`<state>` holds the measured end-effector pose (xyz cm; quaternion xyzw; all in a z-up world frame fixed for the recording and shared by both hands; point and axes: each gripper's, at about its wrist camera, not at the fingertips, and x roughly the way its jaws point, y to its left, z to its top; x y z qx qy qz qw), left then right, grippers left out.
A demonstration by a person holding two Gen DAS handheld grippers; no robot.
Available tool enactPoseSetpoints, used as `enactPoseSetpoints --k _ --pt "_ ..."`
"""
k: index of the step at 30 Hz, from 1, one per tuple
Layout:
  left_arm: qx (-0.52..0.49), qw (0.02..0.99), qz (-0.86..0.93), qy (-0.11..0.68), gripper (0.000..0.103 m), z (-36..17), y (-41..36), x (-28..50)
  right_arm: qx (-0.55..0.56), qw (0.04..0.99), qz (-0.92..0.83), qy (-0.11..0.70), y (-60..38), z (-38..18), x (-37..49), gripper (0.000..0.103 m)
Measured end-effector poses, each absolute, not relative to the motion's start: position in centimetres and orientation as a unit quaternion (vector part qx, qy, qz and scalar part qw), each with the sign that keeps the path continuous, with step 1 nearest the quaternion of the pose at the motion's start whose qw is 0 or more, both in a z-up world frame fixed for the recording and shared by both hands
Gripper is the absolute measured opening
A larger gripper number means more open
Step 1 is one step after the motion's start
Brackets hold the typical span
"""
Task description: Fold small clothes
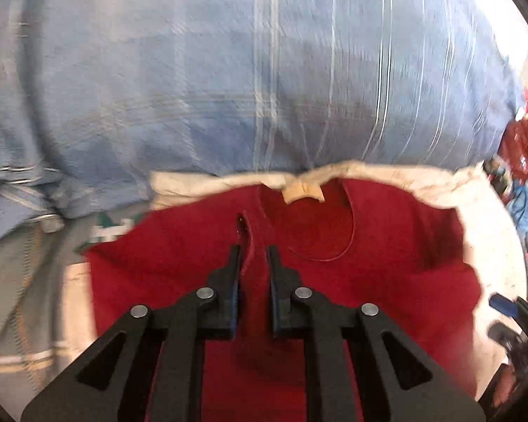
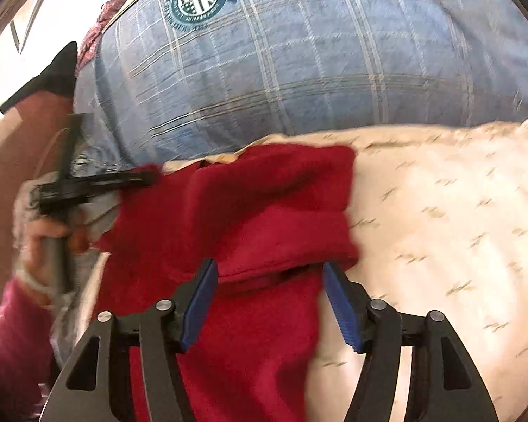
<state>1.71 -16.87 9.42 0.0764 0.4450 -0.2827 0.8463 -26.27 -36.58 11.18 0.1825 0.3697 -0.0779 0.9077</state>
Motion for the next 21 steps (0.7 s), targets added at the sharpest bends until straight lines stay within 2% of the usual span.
enactPoseSetpoints --k 4,9,12,14,15,20,21 --pt "0.032 0.864 -0.252 0.435 0.011 10.4 -11.6 0.8 0.140 0.911 -0.111 0.371 -36.8 10.8 -26.0 0.069" --pt "0.013 0.855 -0.231 0.464 0.011 7.7 -9.7 1.0 0.096 0.901 -0.135 0.401 -37.0 8.8 -24.5 0.066" --pt "-0.003 0.853 -0.226 0.470 0.011 6.7 -9.3 0.1 0.094 0.901 -0.141 0.398 -37.6 8.4 -23.7 0.056" --pt "-0.004 0.854 -0.225 0.469 0.011 6.3 -9.3 -0.5 0.098 0.902 -0.137 0.398 -38.1 8.3 -23.0 0.042" --pt "-0.006 0.855 -0.224 0.468 0.011 6.1 -9.4 -0.7 0.092 0.902 -0.135 0.400 -38.2 8.2 -22.6 0.015" --pt "-0.011 0.856 -0.218 0.469 0.011 5.3 -8.9 -1.0 0.102 0.910 -0.136 0.379 -38.3 9.2 -24.8 0.010" --pt "-0.010 0.854 -0.217 0.473 0.011 4.9 -8.8 -1.0 0.112 0.910 -0.136 0.376 -38.4 9.2 -25.7 0.006"
